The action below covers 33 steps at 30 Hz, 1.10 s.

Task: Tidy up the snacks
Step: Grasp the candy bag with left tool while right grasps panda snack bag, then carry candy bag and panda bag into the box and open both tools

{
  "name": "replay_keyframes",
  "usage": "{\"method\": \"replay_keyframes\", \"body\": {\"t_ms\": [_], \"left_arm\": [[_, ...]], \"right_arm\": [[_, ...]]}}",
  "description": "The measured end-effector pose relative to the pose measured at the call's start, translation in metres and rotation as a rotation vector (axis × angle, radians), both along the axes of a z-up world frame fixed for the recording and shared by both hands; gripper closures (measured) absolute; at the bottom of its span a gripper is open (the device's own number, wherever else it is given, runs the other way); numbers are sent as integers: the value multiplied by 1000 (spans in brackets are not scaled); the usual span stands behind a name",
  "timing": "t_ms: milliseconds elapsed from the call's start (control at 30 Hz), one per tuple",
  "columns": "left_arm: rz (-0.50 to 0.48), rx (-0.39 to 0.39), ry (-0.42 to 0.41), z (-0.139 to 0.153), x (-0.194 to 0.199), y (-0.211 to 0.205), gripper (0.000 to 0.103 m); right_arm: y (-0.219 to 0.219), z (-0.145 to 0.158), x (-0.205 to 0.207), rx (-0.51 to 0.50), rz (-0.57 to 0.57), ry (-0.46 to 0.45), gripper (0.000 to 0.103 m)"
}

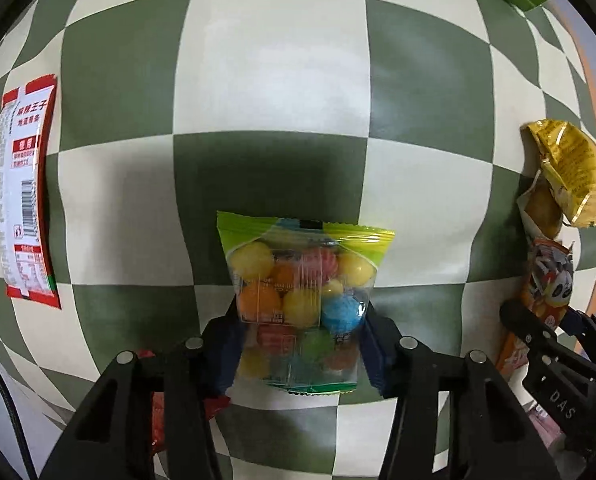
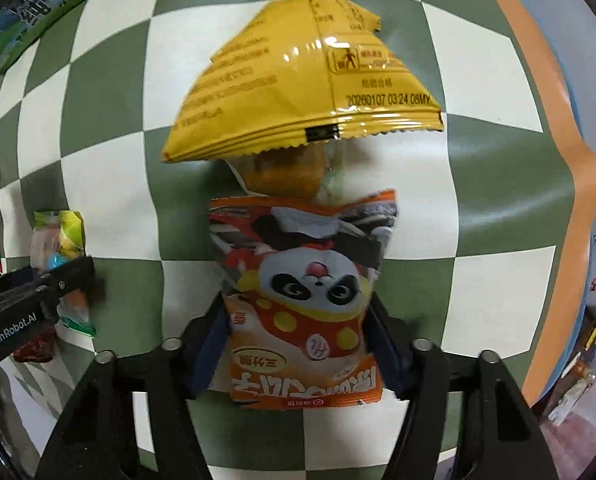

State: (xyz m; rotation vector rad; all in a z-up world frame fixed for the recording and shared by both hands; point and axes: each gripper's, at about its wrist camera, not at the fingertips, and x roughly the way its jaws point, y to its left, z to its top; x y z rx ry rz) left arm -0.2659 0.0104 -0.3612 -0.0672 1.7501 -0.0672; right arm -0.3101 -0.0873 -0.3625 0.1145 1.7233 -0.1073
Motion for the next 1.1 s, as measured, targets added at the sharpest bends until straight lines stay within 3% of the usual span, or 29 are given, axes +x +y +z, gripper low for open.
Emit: {"method": "replay_keyframes", "body": {"t_ms": [267,500,600,667,800,967,1100], "left_arm": [[32,-55,-30,32,-10,2,56],[58,-150,-147,108,10,-7,56],[70,-194,-216,148,48,15,56],[69,-213,-258,172,87,54,56],[71,-188,-335,214,138,81,56],[98,-137,-334,223,209,103,56],[113,-94,-242,198,258,127,56]], "right_arm": [[13,33,-6,116,-45,-56,46],[23,85,12,238,-41,-148,47],[14,129,48,287,-36,-217,47],[11,156,75,314,-28,-273,47],[20,188,131,336,14,-365,47],[32,212,205,339,42,-449,47],[56,202,263,352,39,-452,47]]}}
